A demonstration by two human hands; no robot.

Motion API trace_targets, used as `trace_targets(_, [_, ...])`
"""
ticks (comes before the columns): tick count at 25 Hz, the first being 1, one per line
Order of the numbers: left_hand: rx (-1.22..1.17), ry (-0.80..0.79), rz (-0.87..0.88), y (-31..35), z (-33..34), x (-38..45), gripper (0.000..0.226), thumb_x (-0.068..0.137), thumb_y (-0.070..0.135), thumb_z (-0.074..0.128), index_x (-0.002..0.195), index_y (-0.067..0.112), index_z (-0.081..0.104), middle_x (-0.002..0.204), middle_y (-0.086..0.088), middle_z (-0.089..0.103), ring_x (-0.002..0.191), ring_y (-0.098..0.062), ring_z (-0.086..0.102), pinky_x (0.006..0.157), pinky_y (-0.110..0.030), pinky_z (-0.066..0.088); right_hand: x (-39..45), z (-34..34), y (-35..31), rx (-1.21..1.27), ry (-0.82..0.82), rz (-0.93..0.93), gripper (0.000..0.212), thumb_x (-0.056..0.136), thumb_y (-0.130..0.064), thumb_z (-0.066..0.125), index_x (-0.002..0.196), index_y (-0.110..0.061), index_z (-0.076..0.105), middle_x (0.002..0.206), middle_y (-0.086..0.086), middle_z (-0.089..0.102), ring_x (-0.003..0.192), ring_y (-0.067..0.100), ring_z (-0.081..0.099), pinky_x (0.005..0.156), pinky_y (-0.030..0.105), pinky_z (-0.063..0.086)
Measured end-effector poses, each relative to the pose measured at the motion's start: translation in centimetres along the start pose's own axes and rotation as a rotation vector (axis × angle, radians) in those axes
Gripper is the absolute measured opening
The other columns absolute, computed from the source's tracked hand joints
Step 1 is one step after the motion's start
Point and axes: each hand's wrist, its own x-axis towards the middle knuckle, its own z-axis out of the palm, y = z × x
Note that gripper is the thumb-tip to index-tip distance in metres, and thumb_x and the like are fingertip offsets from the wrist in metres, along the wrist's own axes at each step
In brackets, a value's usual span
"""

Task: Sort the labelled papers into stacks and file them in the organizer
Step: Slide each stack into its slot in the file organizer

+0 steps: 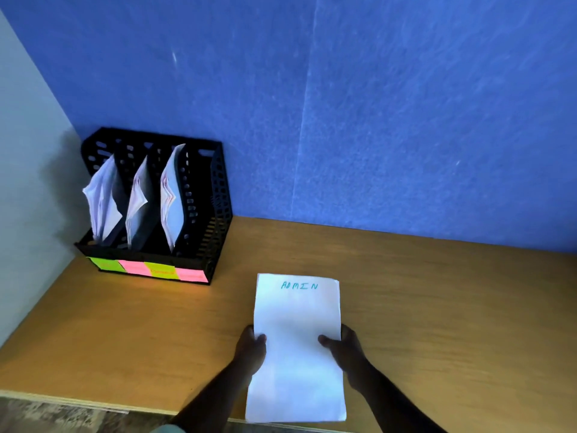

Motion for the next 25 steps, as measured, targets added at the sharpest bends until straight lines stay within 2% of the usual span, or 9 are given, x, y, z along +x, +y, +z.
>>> trace_targets(3, [-0.126,0.147,0.138,2.6,-1.2,-0.8,0.026,0.096,0.014,0.054,0.120,0.005,0.050,0.108,-0.004,0.058,0.102,-0.026,0.058,0.084,-0.029,0.040,-0.7,1.7,-3.0,-0.077,0.160,-0.208,0.024,0.087,-0.004,0.069,0.106,-0.019,0.069,0.096,-0.002,0.077,0.090,0.022,0.074,0.080,0.043,0.062])
trace_targets(6, [-0.236,0.302,0.371,5.9,-2.1,-2.7,0.015,0.098,0.011,0.051,0.112,0.011,0.047,0.094,0.001,0.060,0.085,-0.015,0.062,0.069,-0.022,0.042,-2.5,3.5,-6.3,-0.083,0.343,-0.427,0.018,0.090,-0.008,0.069,0.100,-0.022,0.064,0.090,-0.011,0.072,0.081,0.003,0.067,0.071,0.032,0.058])
trace_targets(11, [-0.239,0.360,0.615,6.2,-3.1,-3.9,0.015,0.100,0.020,0.049,0.112,0.020,0.040,0.088,0.016,0.059,0.075,0.005,0.062,0.055,-0.008,0.044,-4.6,5.3,-6.9,-0.040,0.369,-0.554,0.023,0.093,-0.015,0.069,0.109,-0.030,0.062,0.094,-0.018,0.072,0.088,0.001,0.068,0.075,0.022,0.056])
trace_targets(13, [-0.201,0.360,0.574,4.3,-3.7,-2.8,0.016,0.100,0.017,0.049,0.114,0.020,0.043,0.081,0.014,0.058,0.067,0.000,0.059,0.055,-0.013,0.041,-4.6,5.2,-5.6,-0.025,0.368,-0.510,0.025,0.092,-0.015,0.072,0.115,-0.023,0.067,0.099,-0.018,0.074,0.092,-0.003,0.070,0.080,0.026,0.058])
trace_targets(16, [-0.172,0.315,0.538,2.6,-5.0,-1.1,0.015,0.098,0.015,0.050,0.114,0.017,0.049,0.078,0.013,0.058,0.067,-0.002,0.057,0.062,-0.027,0.040,-4.0,4.3,-5.6,-0.022,0.349,-0.466,0.017,0.090,-0.010,0.073,0.091,-0.027,0.070,0.081,-0.013,0.075,0.078,0.002,0.071,0.070,0.031,0.057])
trace_targets(19, [-0.195,0.330,0.448,1.9,-6.3,0.0,0.034,0.094,0.022,0.061,0.124,0.012,0.047,0.113,-0.001,0.062,0.097,-0.011,0.063,0.077,-0.031,0.046,-2.9,3.8,-6.5,0.084,0.317,-0.379,0.015,0.089,-0.003,0.069,0.083,-0.017,0.070,0.077,-0.003,0.076,0.070,0.016,0.068,0.062,0.036,0.056])
trace_targets(21, [-0.282,0.361,0.195,1.2,-6.7,0.6,0.058,0.088,0.020,0.071,0.135,0.004,0.043,0.130,-0.009,0.051,0.117,-0.028,0.055,0.091,-0.036,0.045,-2.6,4.0,-6.5,0.307,0.316,-0.299,0.016,0.090,0.004,0.066,0.089,-0.011,0.071,0.080,-0.001,0.078,0.074,0.020,0.069,0.063,0.033,0.056])
trace_targets(23, [-0.498,0.249,-0.050,0.9,-6.7,0.7,0.048,0.083,0.021,0.077,0.120,0.001,0.053,0.109,-0.010,0.054,0.102,-0.031,0.056,0.093,-0.046,0.049,-2.6,4.4,-6.1,0.516,0.296,-0.210,0.015,0.092,0.007,0.065,0.096,-0.007,0.071,0.087,0.003,0.079,0.081,0.024,0.070,0.069,0.033,0.057])
trace_targets(25, [-0.800,-0.001,-0.132,0.9,-6.7,0.4,0.027,0.083,0.021,0.075,0.097,0.002,0.060,0.091,-0.012,0.059,0.080,-0.028,0.055,0.075,-0.044,0.054,-2.7,5.2,-5.5,0.653,0.232,-0.132,0.017,0.093,0.006,0.065,0.105,-0.005,0.070,0.097,0.007,0.080,0.088,0.028,0.072,0.079,0.042,0.059])
